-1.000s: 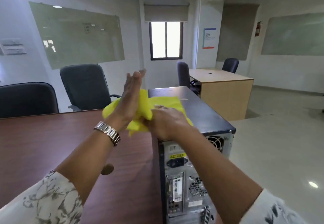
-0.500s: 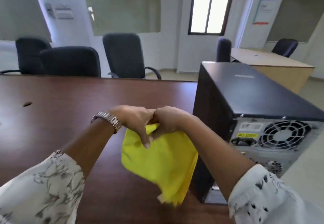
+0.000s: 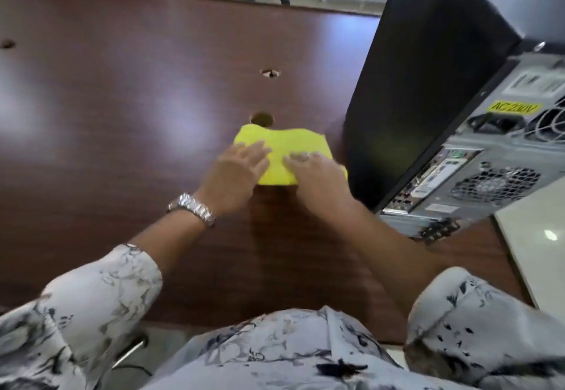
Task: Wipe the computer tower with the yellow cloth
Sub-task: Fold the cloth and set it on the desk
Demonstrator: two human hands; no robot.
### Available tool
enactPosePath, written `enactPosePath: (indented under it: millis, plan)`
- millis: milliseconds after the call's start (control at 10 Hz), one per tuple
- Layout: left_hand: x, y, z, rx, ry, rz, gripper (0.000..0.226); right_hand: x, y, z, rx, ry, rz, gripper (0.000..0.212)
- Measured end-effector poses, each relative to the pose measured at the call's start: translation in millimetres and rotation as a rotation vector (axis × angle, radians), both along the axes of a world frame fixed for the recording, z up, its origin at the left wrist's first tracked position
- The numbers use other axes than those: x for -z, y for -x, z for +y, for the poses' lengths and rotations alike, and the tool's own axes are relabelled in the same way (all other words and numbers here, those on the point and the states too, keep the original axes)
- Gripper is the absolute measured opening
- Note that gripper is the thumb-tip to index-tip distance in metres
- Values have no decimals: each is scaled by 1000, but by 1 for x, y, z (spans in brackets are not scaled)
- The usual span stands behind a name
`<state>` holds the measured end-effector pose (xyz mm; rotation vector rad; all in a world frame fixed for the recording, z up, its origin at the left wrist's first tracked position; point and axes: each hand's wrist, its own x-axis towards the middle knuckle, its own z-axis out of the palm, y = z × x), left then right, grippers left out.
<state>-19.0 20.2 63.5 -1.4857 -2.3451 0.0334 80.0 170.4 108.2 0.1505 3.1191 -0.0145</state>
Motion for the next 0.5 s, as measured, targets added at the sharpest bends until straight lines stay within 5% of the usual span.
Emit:
enactPosePath:
  millis: [100,200,300,500]
  plan:
    - [48,-21,-13,0,257,-275,52,47,-27,-5,12,57,-287,59]
    - [74,-40,-24,-113,445,-707,107,81,-41,0,-20,83,-462,74]
    - [75,-46,-21,-81,397,-698,120,86,-44,-1,-32,98,-470,74]
    - [79,-55,-28,-98,169,-540,101,73,-44,-1,-5,144,-430,81]
